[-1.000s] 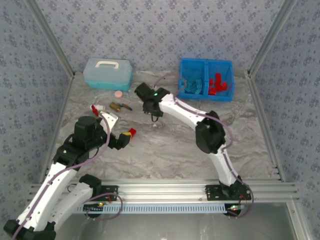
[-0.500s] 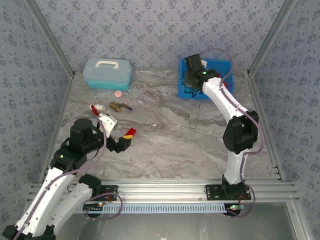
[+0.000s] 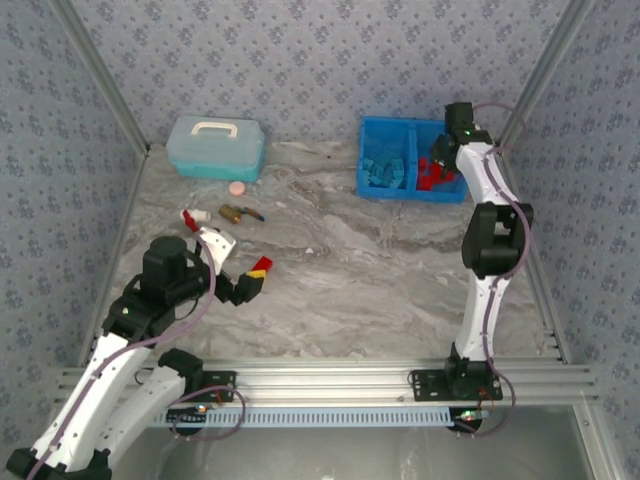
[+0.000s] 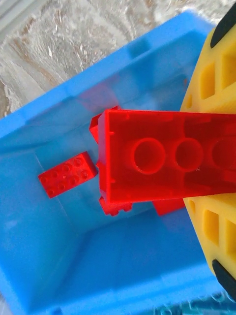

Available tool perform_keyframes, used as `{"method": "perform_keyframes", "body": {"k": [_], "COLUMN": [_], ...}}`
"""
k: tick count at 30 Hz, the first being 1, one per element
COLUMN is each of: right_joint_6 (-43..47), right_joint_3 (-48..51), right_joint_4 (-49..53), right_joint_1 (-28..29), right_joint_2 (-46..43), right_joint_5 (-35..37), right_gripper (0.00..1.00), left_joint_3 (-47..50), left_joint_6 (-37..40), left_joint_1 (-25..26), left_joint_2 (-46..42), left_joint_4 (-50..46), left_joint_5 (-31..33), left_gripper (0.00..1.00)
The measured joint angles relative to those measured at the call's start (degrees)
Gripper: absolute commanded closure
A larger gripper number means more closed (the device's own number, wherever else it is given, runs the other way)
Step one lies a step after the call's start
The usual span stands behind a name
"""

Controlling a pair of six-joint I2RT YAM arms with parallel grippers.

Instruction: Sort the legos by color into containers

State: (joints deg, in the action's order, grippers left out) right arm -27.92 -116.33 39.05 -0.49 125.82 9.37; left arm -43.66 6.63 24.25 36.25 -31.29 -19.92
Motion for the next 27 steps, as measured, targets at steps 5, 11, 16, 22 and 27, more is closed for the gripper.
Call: {"method": "perform_keyframes", "body": {"k": [5,11,16,22,27], "right_joint_6": [0.28,-0.42,-0.52,-0.5,-0.81], "right_joint_3": [-7.61,-12.09,-14.4,-3.74,10.95], "right_joint_4": [3.04,5.38,6.01,4.11,0.68], "right_joint_1": [-0.13,-0.28,-0.07,1.97,8.66], "right_joint_2": [6.99,8.61,8.41,0.83,-10.82], "right_joint_5": [-1.22,-2.4,-2.78,-4.68,-4.72], "right_gripper": [0.6,0.46,0.45,0.46,0.45], "left_joint_3": [0.0,0.0,0.0,0.0,0.0], "left_joint_6": [0.02,0.02,0.02,-0.02,-0.15], "left_joint_1": [0.0,0.0,0.0,0.0,0.0], "left_joint_2": [0.61,0.72,0.72,0.63,0.55], "left_joint_4": [-0.11,-0.15,-0.13,-0.2,-0.63], "left_joint_5": [0.24,0.44,0.46,2.84,9.42], "left_gripper": [0.01,0.01,0.01,0.01,0.01]}}
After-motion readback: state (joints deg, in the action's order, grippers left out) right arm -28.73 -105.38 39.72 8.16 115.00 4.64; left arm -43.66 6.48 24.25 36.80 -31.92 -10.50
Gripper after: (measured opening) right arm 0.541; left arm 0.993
